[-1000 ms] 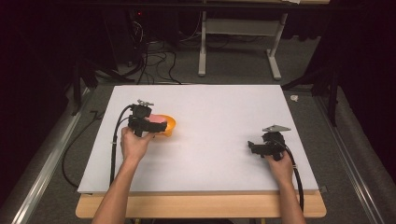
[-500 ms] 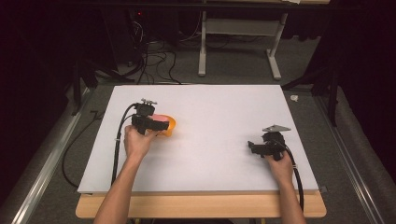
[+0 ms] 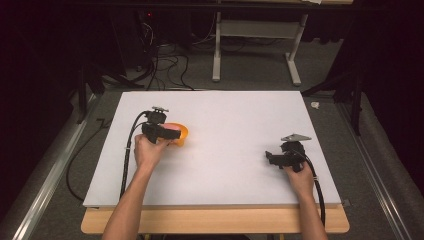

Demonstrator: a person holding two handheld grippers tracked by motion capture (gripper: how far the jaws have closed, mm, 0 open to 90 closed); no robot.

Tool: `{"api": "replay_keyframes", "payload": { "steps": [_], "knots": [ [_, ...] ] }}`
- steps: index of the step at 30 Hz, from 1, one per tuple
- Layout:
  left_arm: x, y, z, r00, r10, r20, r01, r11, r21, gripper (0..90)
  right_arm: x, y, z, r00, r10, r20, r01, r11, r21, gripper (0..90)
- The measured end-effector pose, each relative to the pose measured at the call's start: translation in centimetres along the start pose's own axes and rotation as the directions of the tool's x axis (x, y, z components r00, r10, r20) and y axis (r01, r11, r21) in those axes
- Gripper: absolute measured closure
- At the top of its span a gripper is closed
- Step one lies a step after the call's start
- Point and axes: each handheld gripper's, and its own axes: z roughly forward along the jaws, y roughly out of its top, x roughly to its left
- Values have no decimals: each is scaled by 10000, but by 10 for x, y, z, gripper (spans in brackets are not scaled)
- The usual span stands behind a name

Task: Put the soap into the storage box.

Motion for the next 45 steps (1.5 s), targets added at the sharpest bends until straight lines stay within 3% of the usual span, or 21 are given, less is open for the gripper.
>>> {"api": "replay_keyframes", "payload": {
  "steps": [24, 45],
  "knots": [
    [6, 2, 11, 9985, -515, 163, 514, 9986, 109, 139, 0, 0, 0, 10000, 11, 3, -11, 10000, 2, 144],
    [7, 2, 23, 9982, -577, -175, 582, 9979, 277, 138, 0, 0, 0, 10000, 1, 1, -1, 10000, 7, 144]
  ]
}}
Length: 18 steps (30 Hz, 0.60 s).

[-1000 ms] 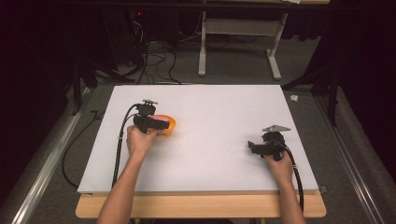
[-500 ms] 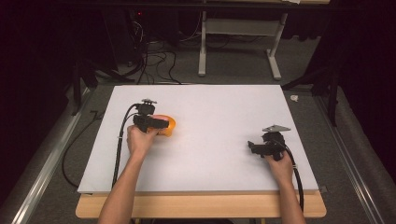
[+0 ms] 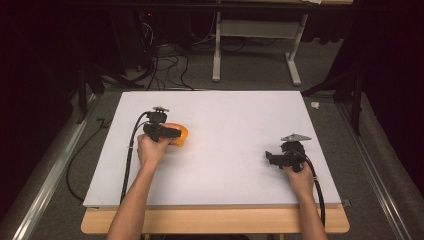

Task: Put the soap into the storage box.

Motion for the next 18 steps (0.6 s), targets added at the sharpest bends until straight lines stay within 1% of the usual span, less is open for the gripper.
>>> {"api": "replay_keyframes", "payload": {
  "steps": [2, 3, 6, 8, 13, 14, 18],
  "knots": [
    [-1, 0, 1, 9999, -27, -98, 28, 10000, 94, 138, 0, 0, 0, 10000, -4, 3, 4, 10000, -2, 144],
    [-1, 0, 2, 9998, 80, -170, -76, 9997, 219, 138, 0, 0, 0, 10000, 1, 4, -1, 10000, -2, 144],
    [-3, -1, 4, 9997, 155, -210, -149, 9994, 301, 137, 0, 0, 0, 10000, 0, 3, 0, 10000, -1, 144],
    [-4, -1, 3, 9996, 133, -247, -130, 9998, 121, 136, 0, 0, 0, 10000, 13, 3, -13, 10000, -6, 144],
    [-5, 2, -4, 10000, 5, -1, -5, 9993, -375, 138, 0, 0, 0, 10000, 13, 3, -13, 10000, -7, 144],
    [-4, 2, -6, 10000, -11, -37, 9, 9985, -554, 147, 0, 0, 0, 10000, 12, 2, -12, 10000, -7, 144],
    [-1, 2, -15, 9999, -110, 15, 110, 9969, -785, 155, 0, 0, 0, 10000, 9, -2, -9, 10000, -7, 144]
  ]
}}
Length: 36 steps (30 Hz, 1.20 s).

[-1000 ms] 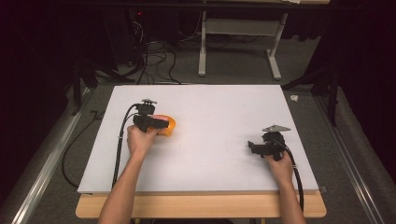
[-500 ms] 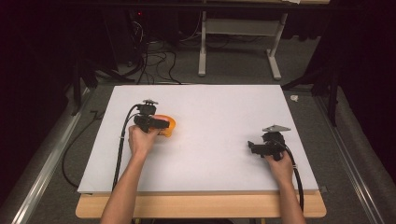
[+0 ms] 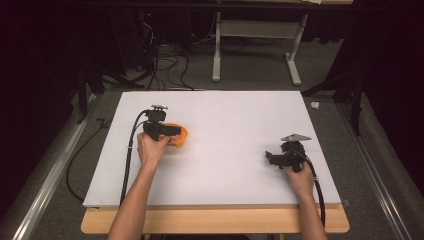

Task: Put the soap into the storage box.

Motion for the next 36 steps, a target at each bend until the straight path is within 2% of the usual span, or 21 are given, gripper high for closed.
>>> {"api": "replay_keyframes", "payload": {
  "steps": [4, 15, 25, 36],
  "knots": [
    [2, -1, -7, 9999, 121, -65, -121, 9999, -79, 156, 0, 0, 0, 10000, 0, 3, 0, 10000, 0, 144],
    [3, -6, -29, 9985, 545, 64, -539, 9959, -721, 171, 0, 0, 0, 10000, -19, 6, 19, 10000, -7, 144],
    [10, -13, -49, 9987, 499, 74, -487, 9921, -1159, 184, 0, 0, 0, 10000, -26, 5, 26, 10000, 1, 144],
    [18, -32, -69, 9988, 478, 80, -460, 9867, -1558, 195, 0, 0, 0, 10000, -29, 8, 29, 10000, 3, 144]
  ]
}}
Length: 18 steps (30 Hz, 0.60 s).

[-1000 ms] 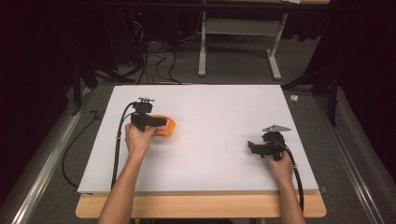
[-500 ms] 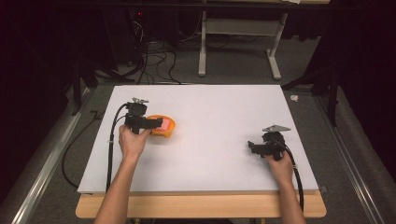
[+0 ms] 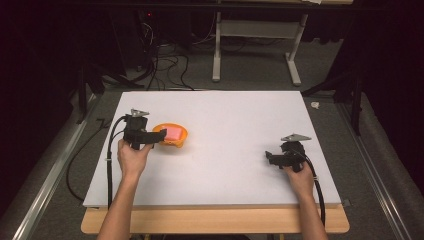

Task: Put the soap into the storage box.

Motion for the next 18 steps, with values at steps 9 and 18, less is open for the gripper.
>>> {"api": "replay_keyframes", "payload": {
  "steps": [9, 18],
  "knots": [
    [6, -11, -12, 10000, -50, 84, 51, 9999, -141, 200, 0, 0, 0, 10000, 0, 1, 0, 10000, 2, 144],
    [6, -21, -20, 9999, -21, 115, 24, 9997, -259, 202, 0, 0, 0, 10000, 7, 0, -7, 10000, 3, 144]
  ]
}}
